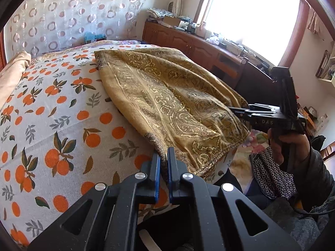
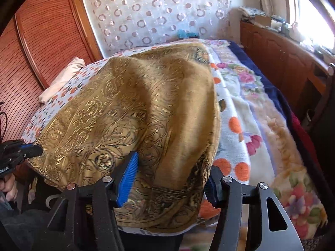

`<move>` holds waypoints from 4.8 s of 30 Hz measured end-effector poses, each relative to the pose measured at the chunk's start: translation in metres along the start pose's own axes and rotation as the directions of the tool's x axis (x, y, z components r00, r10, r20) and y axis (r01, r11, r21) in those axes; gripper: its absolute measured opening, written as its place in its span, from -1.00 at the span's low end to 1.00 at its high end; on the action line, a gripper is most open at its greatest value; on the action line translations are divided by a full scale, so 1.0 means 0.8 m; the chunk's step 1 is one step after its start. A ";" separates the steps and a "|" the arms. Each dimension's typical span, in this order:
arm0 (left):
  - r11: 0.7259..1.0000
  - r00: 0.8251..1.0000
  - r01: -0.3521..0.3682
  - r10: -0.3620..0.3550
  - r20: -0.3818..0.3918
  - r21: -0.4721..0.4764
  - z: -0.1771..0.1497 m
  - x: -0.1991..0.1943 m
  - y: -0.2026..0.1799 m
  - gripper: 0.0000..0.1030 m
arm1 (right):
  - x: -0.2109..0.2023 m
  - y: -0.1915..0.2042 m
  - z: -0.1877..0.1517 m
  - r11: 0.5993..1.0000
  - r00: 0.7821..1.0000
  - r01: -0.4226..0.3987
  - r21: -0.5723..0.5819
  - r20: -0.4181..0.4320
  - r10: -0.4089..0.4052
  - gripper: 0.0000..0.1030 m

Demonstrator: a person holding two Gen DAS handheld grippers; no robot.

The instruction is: Fold small clothes

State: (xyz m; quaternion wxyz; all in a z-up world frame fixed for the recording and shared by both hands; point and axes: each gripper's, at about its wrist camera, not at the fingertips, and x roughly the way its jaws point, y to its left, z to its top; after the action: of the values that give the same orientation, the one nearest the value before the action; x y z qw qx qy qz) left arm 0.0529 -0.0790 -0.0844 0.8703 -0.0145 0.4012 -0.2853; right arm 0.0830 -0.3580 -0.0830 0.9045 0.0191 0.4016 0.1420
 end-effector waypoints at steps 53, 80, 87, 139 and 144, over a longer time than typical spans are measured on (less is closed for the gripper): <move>0.990 0.996 -0.081 0.077 -0.032 -0.112 0.269 0.163 0.191 -0.88 | 0.106 -0.027 0.303 0.989 0.987 -0.150 -0.011 -0.056 0.149 0.05; 0.991 0.991 -0.135 0.135 0.022 0.000 0.264 0.124 0.169 -0.02 | 0.053 0.028 0.257 0.974 1.000 -0.025 -0.223 -0.003 0.024 0.09; 0.989 0.988 -0.146 0.147 -0.051 0.034 0.258 0.160 0.158 -0.02 | 0.122 0.026 0.258 0.969 0.995 0.012 -0.248 -0.091 -0.036 0.09; 0.997 0.998 -0.027 0.023 -0.059 -0.076 0.236 0.154 0.144 -0.80 | 0.162 -0.001 0.259 0.992 0.993 -0.021 -0.125 -0.116 0.007 -0.07; 0.997 0.999 -0.007 0.004 -0.042 -0.079 0.238 0.149 0.146 -0.80 | 0.156 0.014 0.254 0.985 0.995 -0.042 -0.166 -0.101 0.025 -0.69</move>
State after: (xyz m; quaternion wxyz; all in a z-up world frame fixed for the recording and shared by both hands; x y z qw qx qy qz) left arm 0.3058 -0.0803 -0.0671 0.8613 -0.0421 0.4302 -0.2671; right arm 0.3085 -0.2974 -0.0338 0.8794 -0.0575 0.4322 0.1914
